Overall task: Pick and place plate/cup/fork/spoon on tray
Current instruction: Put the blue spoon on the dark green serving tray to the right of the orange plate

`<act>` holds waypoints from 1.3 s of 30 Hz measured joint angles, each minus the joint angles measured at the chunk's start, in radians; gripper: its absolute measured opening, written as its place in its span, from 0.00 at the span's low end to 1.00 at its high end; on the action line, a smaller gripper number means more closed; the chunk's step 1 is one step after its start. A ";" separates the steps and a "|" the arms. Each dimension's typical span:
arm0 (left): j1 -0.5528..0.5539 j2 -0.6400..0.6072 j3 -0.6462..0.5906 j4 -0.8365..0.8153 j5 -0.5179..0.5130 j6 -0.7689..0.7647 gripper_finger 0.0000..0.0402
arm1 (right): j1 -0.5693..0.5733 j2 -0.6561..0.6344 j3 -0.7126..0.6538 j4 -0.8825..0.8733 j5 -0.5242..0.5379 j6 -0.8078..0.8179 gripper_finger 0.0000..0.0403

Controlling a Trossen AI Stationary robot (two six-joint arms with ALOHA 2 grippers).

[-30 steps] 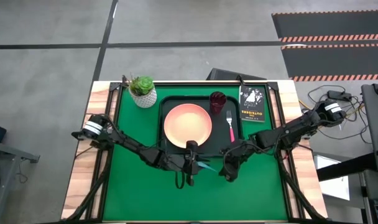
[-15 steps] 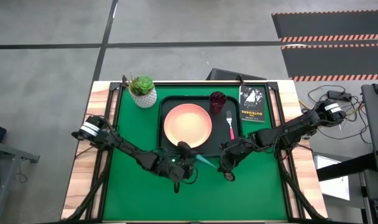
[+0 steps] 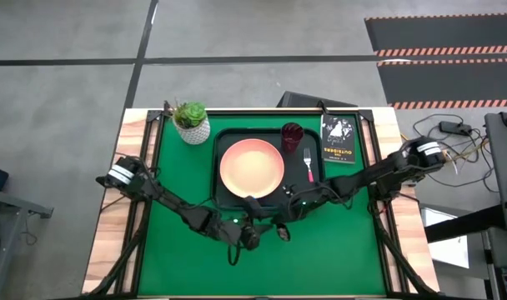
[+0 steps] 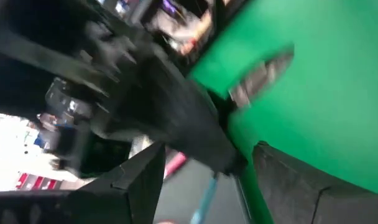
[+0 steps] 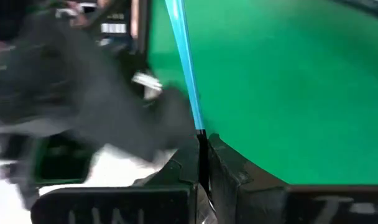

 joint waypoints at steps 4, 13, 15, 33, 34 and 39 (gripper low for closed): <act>-0.002 0.000 -0.010 -0.076 -0.002 0.002 0.51 | 0.001 0.042 0.000 0.020 -0.047 0.014 0.03; 0.000 -0.004 -0.011 -0.130 -0.034 -0.003 0.37 | -0.009 0.056 0.001 0.041 -0.068 0.000 0.03; -0.001 -0.004 -0.010 -0.129 -0.034 -0.004 0.32 | -0.012 0.056 0.001 0.043 -0.067 -0.001 0.03; -0.002 -0.003 -0.024 -0.124 -0.039 -0.305 0.00 | -0.036 0.055 0.010 0.034 -0.050 -0.196 0.10; -0.002 -0.002 -0.030 -0.113 -0.040 -0.314 0.00 | -0.039 0.054 0.010 0.035 -0.048 -0.211 0.13; -0.005 -0.008 -0.031 -0.100 -0.064 -0.326 0.00 | -0.055 0.048 0.013 0.042 -0.046 -0.239 0.28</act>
